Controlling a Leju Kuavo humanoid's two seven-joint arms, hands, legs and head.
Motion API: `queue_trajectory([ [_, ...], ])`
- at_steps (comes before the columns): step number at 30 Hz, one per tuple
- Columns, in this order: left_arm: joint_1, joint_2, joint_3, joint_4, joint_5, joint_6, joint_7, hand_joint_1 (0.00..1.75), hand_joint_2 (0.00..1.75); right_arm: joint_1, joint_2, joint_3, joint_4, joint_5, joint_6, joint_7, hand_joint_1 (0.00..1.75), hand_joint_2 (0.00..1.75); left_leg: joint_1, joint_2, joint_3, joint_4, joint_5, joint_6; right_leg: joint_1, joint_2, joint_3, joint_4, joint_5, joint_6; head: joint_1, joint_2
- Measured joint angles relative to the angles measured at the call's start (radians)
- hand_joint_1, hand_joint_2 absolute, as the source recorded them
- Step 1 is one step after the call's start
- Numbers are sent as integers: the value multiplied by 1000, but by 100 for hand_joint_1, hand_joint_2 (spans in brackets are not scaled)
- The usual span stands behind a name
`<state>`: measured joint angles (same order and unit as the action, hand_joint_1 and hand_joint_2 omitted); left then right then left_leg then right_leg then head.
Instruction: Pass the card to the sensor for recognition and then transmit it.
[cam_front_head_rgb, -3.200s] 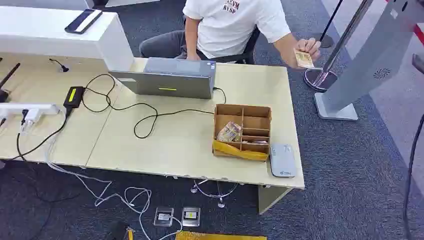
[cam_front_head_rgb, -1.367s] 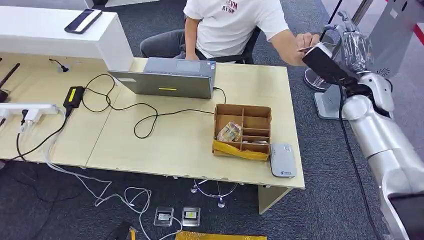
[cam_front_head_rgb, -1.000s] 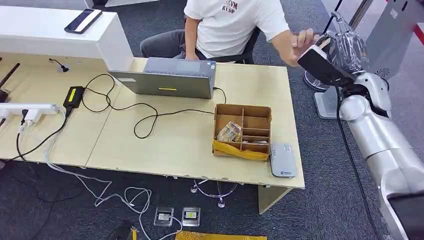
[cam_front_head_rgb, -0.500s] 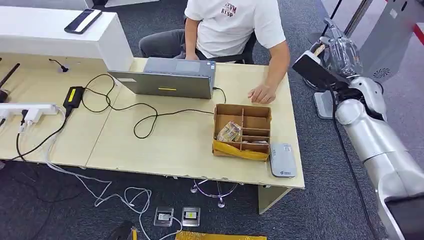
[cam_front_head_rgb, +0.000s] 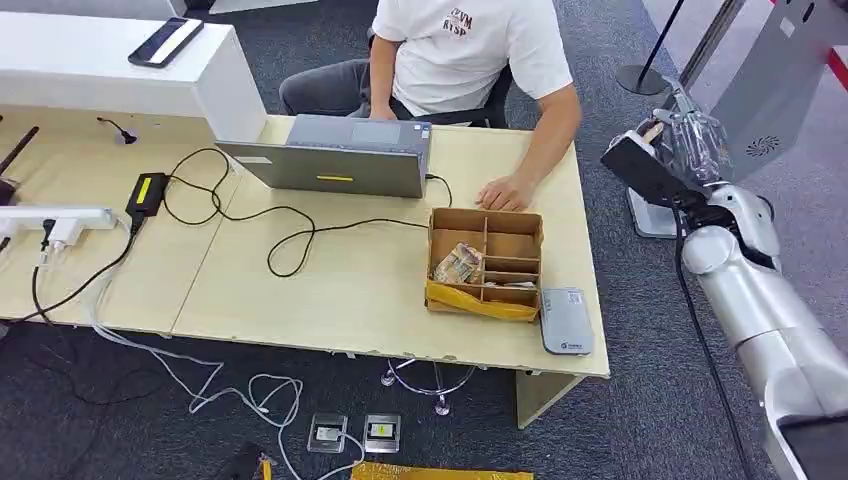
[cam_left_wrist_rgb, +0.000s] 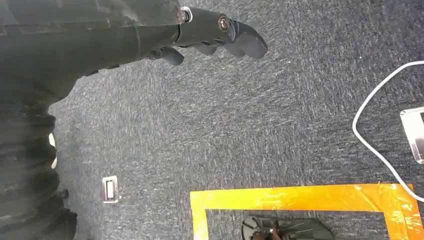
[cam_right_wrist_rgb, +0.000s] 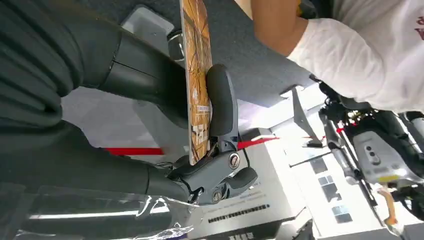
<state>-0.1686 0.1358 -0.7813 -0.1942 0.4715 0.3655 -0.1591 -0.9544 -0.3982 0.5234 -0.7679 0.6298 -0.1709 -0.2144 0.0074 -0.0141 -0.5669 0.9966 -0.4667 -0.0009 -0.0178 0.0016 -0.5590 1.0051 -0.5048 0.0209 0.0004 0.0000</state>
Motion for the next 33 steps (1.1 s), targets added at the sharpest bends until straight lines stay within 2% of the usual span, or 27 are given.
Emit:
queue_trajectory([
  [8, 12, -2, 0, 0, 14, 1, -1, 0, 175, 70, -23, -32, 6, -19, -2, 8, 175, 175, 0, 0, 0, 0, 0, 0, 0, 0, 0, 0, 0, 0, 0, 0],
  [17, 12, -4, 0, 0, 10, 0, -5, 0, 175, 193, -42, -85, -18, -10, 15, 56, 175, 175, 0, 0, 0, 0, 0, 0, 0, -1, 0, 0, 0, 0, 0, 0],
  [25, 12, -6, 0, 0, 11, -1, -5, 0, 175, 283, -40, -104, -48, 9, 21, 71, 175, 175, 1, 0, 0, 0, 0, 0, 1, -1, 0, 0, 0, 0, 0, 0],
  [33, 9, -10, 0, 0, 11, -3, -4, 0, 175, 368, -16, -115, -56, 57, 19, 73, 175, 175, 1, 0, 0, 0, 0, 0, 1, -1, 1, 0, 0, 0, 0, 0],
])
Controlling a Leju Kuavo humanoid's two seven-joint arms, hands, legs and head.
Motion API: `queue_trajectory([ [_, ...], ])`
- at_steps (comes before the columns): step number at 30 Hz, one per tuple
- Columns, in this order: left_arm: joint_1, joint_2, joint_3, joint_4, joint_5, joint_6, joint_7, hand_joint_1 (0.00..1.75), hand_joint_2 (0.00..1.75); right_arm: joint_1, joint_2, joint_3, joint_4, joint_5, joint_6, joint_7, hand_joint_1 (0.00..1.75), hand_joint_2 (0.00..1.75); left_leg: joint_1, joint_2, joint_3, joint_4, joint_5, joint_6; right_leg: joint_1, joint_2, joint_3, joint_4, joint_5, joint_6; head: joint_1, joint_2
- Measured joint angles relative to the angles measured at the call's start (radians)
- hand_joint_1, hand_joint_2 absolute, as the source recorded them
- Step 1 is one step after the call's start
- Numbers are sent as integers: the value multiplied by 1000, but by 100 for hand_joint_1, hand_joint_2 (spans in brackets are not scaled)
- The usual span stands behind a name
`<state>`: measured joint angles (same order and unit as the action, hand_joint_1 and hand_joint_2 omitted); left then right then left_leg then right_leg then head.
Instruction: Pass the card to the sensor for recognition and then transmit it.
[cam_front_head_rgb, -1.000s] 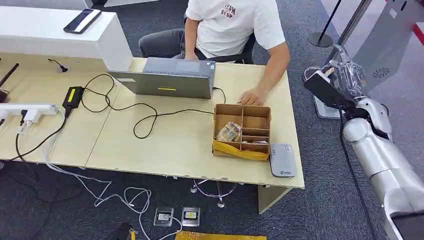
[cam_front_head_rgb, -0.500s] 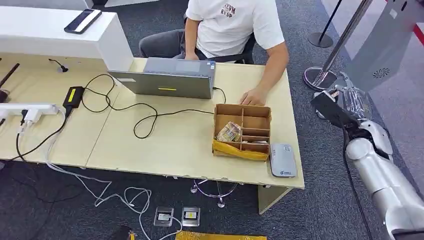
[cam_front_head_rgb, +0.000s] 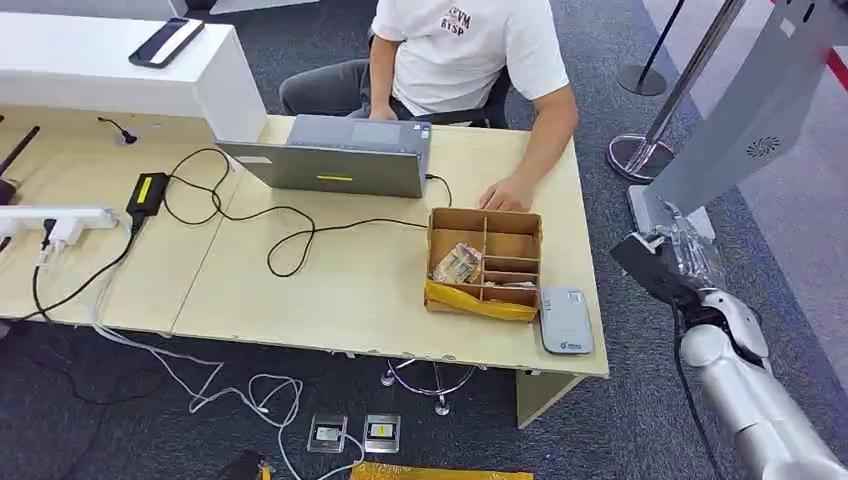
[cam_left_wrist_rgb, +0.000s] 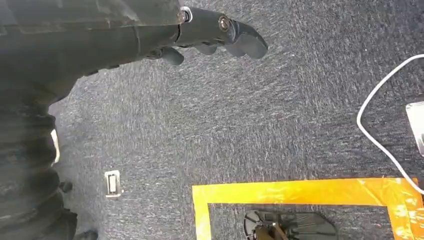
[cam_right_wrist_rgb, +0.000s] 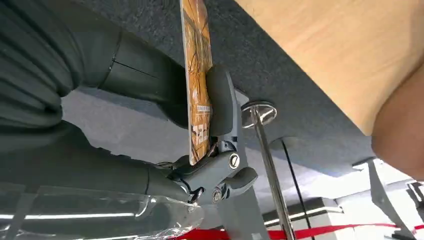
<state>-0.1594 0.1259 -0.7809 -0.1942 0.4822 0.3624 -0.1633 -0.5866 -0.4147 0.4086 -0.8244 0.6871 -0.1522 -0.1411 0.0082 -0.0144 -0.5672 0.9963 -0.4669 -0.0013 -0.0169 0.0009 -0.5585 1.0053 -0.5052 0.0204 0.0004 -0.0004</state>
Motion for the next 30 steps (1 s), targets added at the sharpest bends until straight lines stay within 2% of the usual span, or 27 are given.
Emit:
queue_trajectory([
  [17, -8, -4, 0, 0, -13, 0, 3, 0, 175, 51, 46, -1, -1, 11, -3, 5, 175, 175, 0, 0, 0, 0, 0, 0, 0, 0, 0, 0, 0, 0, 0, 0],
  [30, -10, -6, 0, 0, -13, 2, 3, 0, 175, 70, 62, -18, -64, 19, -5, 10, 175, 175, 0, 0, 0, 0, 0, 0, 0, 0, 0, 0, 0, 0, 0, 0],
])
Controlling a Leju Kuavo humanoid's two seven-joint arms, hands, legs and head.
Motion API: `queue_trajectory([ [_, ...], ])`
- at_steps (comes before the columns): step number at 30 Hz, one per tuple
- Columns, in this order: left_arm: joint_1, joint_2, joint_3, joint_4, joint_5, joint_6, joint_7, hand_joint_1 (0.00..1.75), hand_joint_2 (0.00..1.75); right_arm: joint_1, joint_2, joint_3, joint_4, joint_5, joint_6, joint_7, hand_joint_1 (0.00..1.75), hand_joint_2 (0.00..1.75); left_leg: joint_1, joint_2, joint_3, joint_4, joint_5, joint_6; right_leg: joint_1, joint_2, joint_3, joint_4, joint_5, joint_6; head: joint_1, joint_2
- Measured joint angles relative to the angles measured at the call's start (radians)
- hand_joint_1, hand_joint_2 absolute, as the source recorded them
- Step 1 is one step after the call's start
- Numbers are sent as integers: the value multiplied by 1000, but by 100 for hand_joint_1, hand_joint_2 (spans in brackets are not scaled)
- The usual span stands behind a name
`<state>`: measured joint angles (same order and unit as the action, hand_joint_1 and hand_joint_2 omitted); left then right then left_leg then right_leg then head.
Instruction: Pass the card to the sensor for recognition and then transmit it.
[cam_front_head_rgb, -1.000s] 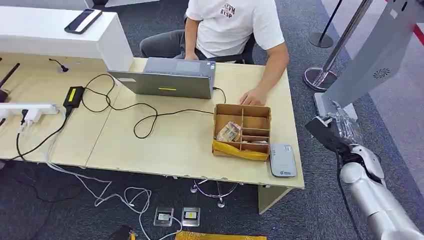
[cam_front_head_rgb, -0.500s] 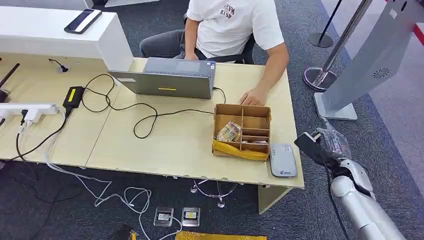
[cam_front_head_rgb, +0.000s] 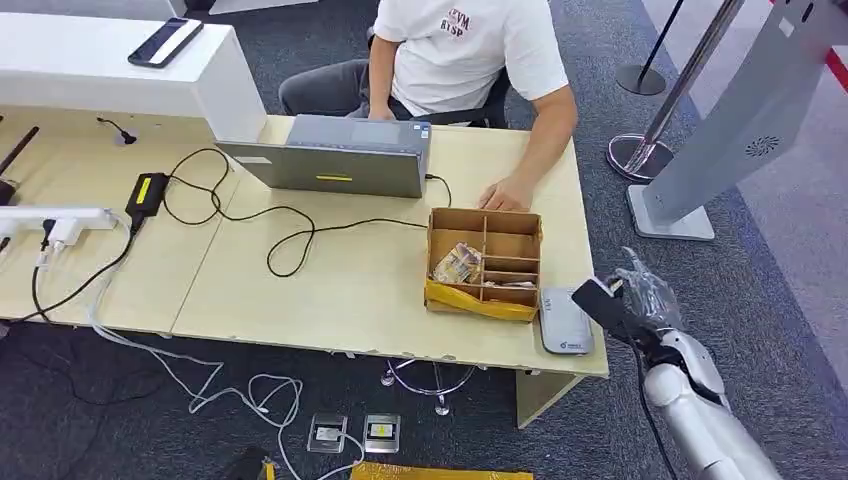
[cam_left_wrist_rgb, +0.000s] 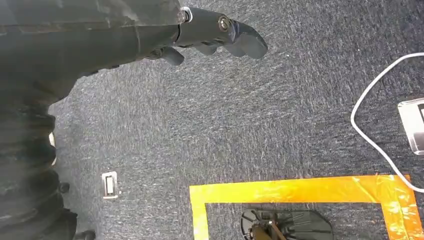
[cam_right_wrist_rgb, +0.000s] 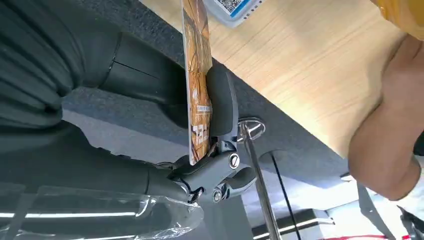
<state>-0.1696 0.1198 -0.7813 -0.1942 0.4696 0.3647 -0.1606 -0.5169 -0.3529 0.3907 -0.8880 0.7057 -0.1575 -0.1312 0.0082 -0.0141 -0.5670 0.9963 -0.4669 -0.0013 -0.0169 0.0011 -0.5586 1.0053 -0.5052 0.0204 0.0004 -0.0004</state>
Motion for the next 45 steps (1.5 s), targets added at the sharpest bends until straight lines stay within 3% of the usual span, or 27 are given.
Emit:
queue_trajectory([
  [13, 0, -3, 0, 0, -9, -2, 0, 0, 175, 34, 16, -8, -72, -2, 13, 14, 175, 175, 0, 0, 0, 0, 0, 0, 0, 0, 0, 0, 0, 0, 0, 0],
  [45, -3, -3, 0, 0, -6, -1, 0, 0, 175, 70, 55, 22, -70, 19, 58, 22, 175, 175, 0, 0, 0, 0, 0, 0, 0, 0, 0, 0, 0, 0, 0, 0],
])
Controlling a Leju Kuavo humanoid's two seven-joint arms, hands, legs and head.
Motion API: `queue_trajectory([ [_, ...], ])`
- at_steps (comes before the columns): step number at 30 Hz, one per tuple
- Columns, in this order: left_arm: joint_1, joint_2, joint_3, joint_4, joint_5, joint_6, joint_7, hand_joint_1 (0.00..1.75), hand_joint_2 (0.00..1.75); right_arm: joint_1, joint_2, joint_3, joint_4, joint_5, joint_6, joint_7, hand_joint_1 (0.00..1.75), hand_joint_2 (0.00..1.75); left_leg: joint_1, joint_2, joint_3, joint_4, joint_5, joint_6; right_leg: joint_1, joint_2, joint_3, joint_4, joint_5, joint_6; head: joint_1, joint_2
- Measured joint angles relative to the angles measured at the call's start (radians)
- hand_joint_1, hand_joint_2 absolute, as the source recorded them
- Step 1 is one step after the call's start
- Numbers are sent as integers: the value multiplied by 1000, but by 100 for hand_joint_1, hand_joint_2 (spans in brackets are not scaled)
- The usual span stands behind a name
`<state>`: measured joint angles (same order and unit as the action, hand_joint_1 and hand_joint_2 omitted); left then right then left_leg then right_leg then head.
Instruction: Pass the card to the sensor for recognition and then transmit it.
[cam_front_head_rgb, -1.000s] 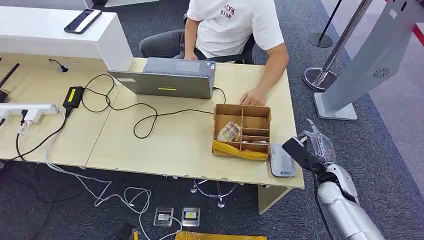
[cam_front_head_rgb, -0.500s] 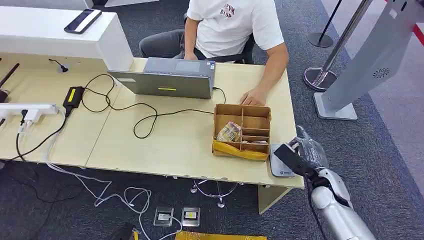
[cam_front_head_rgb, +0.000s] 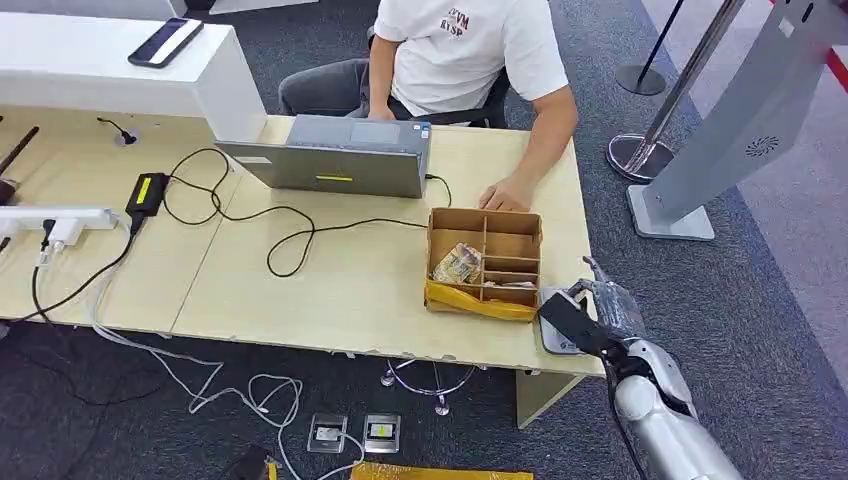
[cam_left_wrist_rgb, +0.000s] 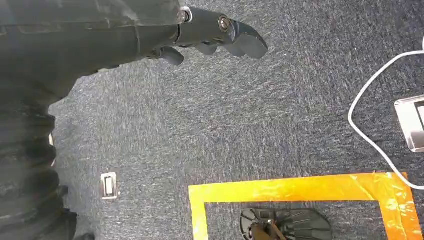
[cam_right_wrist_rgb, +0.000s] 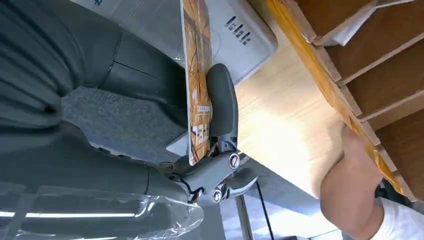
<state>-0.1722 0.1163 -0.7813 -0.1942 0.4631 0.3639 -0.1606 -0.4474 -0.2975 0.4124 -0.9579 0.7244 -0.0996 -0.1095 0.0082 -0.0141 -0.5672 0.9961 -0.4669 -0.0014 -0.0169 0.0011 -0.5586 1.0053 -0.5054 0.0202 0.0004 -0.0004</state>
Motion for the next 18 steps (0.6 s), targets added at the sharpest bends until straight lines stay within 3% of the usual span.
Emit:
queue_trajectory([
  [18, 1, 0, 0, 0, 13, 0, 0, 0, 175, -3, 20, 0, 37, -6, -24, -19, 175, 175, 0, 0, 0, 0, 0, 0, 0, 0, 0, 0, 0, 0, 0, 0],
])
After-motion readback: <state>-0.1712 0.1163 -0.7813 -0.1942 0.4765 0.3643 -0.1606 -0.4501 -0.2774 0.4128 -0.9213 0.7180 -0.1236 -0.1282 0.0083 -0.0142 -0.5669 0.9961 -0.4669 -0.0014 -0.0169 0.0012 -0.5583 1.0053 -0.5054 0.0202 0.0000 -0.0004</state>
